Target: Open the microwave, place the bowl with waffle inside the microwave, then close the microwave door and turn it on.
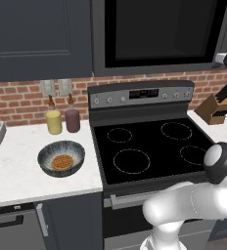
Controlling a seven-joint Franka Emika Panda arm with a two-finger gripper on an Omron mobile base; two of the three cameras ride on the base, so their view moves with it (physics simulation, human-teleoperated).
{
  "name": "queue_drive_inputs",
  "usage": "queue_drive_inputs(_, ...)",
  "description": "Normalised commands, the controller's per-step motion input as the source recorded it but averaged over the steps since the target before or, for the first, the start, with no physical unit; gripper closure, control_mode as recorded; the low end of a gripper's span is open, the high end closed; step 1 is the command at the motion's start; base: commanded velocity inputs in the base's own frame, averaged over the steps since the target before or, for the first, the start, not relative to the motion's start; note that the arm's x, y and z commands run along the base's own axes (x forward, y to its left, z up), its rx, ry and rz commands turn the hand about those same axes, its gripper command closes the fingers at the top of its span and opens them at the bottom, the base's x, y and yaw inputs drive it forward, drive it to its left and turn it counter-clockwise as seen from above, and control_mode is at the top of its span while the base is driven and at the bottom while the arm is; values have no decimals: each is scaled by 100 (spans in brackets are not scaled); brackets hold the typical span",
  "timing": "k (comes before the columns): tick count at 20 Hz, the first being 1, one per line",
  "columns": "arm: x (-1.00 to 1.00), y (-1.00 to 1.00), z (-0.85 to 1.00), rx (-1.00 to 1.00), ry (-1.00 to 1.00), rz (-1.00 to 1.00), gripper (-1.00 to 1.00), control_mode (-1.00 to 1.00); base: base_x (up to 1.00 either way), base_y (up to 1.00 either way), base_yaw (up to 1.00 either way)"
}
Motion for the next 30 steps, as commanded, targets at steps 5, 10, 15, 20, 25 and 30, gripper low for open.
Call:
queue_drive_inputs(5,0,9,0,0,0,0,-100,-100,0,0,0)
queue_drive_inputs(10,0,15,0,0,0,0,-100,-100,0,0,0)
queue_drive_inputs(15,4,20,0,-1,1,0,-100,-100,0,0,0)
queue_drive_inputs(20,13,12,0,0,2,0,-100,-100,0,0,0)
queue_drive_inputs(25,15,2,0,0,1,0,-100,-100,0,0,0)
queue_drive_inputs(30,17,0,0,0,0,0,-100,-100,0,0,0)
